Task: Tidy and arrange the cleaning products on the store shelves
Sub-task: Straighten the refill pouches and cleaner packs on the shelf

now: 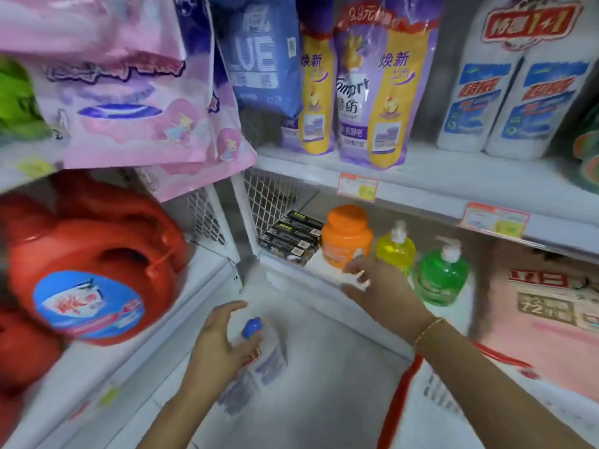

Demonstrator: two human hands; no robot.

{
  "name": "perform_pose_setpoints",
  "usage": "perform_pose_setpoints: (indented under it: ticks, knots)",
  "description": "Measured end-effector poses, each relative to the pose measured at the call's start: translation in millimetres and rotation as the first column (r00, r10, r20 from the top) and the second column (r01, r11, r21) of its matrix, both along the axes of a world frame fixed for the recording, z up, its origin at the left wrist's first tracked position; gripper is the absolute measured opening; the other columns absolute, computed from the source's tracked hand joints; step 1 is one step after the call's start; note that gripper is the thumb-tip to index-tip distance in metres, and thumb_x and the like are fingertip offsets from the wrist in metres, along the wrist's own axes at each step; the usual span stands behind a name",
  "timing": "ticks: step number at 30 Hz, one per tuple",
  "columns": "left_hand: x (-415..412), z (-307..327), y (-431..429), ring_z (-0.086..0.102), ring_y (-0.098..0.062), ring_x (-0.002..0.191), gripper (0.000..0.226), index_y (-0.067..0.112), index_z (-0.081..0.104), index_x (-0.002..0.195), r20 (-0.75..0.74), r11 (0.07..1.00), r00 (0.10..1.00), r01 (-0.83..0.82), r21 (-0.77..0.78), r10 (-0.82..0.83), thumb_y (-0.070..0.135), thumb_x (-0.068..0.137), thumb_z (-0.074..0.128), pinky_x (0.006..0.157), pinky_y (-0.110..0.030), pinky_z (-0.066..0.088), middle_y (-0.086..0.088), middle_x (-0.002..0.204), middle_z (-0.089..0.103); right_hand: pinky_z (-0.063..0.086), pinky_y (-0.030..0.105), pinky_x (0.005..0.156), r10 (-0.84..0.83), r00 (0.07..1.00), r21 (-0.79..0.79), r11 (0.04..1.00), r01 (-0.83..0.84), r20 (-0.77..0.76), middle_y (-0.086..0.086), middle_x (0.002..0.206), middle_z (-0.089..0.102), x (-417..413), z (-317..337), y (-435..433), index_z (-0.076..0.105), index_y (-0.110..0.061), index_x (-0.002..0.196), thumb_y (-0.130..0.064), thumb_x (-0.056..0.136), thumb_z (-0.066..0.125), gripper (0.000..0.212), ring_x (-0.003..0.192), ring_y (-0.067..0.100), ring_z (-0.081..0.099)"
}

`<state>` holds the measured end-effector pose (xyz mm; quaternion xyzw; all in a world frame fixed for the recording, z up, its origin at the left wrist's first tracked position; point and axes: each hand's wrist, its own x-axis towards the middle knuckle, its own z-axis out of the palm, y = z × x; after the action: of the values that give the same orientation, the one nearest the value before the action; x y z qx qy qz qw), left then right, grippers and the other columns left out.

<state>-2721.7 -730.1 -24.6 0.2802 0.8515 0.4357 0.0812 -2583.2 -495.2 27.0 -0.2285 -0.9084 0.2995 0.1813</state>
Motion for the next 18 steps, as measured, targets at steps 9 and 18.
perform_pose_setpoints:
  ticks: [9,18]
  knots:
    - [-19,-125,-79,0.065,-0.009,0.084,0.050,0.022,0.057,0.106,0.369,0.972,0.899,-0.228,-0.062,0.234,-0.002,0.069,0.082,0.066,-0.017,0.048,-0.004,0.100,0.069,0.028,0.006,0.082,0.221,0.952,-0.434,0.894,-0.111,0.212,0.004,0.136,0.052,-74,-112,-113,0.036,-0.019,0.143,-0.016,0.085,0.068,0.066,0.112,0.016,0.051]
    - [2,-115,-68,0.064,-0.009,0.088,0.045,0.024,0.061,0.103,0.376,0.964,0.902,-0.257,0.072,0.212,-0.005,0.072,0.078,0.067,-0.016,0.046,0.011,0.089,0.070,0.037,0.013,0.085,0.079,0.981,-0.526,0.850,0.027,0.179,0.002,0.131,0.053,-58,-108,-109,0.040,-0.021,0.139,-0.014,0.084,0.068,0.063,0.095,0.009,0.047]
